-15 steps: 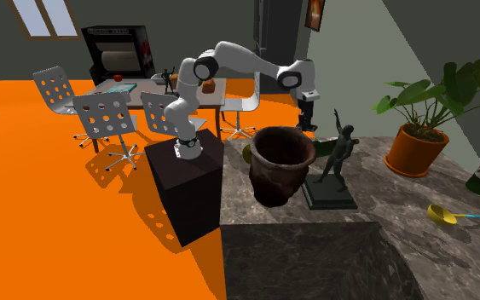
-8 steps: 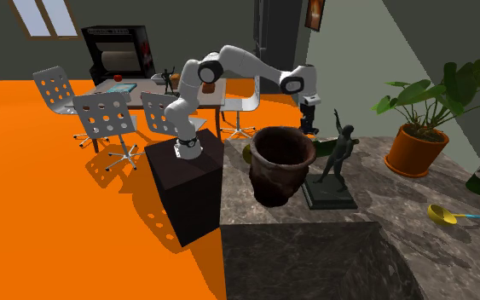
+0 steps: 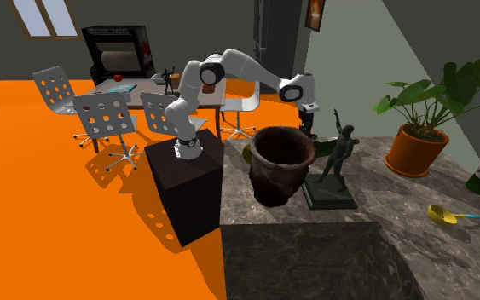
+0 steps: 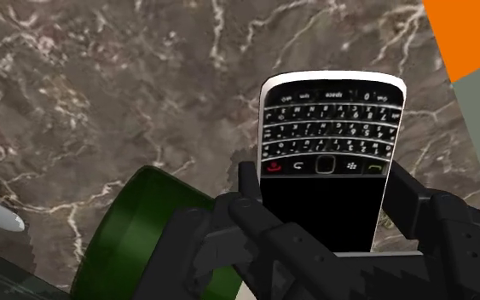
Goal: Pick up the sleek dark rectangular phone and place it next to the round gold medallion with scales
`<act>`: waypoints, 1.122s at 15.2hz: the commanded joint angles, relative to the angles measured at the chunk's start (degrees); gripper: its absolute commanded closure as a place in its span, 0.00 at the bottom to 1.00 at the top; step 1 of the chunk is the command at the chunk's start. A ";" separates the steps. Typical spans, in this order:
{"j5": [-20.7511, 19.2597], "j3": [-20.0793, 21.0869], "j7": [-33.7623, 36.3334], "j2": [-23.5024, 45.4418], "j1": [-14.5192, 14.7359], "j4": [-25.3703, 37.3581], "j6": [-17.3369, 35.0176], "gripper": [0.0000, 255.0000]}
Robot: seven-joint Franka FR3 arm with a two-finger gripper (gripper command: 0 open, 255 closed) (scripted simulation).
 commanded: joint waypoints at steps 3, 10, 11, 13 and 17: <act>-0.62 -0.35 0.56 1.15 0.06 -1.48 2.55 1.00; -1.22 -0.69 1.10 2.33 0.21 -2.42 4.61 1.00; -1.22 -0.69 1.10 2.33 0.21 -2.42 4.61 1.00; -1.22 -0.69 1.10 2.33 0.21 -2.42 4.61 1.00; -1.21 -0.69 1.07 2.33 0.20 -2.40 4.59 0.00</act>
